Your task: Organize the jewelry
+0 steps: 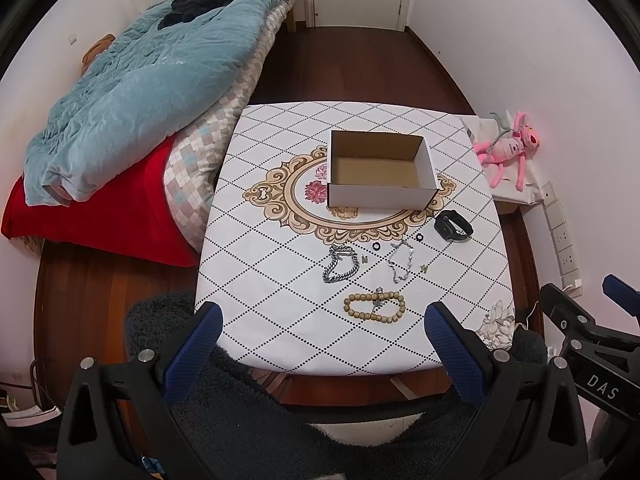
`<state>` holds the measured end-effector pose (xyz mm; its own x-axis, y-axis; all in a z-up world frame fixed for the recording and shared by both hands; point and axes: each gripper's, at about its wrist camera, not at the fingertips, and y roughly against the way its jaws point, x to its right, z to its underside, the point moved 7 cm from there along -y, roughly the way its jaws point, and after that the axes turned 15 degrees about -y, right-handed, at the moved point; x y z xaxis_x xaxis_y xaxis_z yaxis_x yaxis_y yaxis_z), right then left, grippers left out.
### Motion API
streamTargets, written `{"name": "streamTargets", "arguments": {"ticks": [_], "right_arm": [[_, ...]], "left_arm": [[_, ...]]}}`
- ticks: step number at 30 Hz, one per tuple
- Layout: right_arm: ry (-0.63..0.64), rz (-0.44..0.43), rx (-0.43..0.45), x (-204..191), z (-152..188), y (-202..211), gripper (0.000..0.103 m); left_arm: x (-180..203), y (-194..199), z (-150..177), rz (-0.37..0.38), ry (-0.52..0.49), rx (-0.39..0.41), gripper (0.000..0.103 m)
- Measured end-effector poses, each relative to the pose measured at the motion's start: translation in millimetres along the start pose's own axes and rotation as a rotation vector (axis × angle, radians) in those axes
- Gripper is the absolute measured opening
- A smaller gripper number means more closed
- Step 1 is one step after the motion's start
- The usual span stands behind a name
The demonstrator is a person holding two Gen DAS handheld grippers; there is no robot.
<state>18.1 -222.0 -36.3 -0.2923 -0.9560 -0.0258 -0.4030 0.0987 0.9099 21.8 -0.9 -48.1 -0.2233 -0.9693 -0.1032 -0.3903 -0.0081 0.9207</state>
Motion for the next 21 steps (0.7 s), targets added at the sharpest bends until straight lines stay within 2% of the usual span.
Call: {"name": "streamTargets", "arguments": {"ticks": [21], "right_arm": [[-0.005, 0.001, 0.000, 3.1, 0.9, 3.3, 0.103]], "left_arm": [[2.4, 5.9, -2.4, 0.004, -0.005, 0.010, 0.103]]}}
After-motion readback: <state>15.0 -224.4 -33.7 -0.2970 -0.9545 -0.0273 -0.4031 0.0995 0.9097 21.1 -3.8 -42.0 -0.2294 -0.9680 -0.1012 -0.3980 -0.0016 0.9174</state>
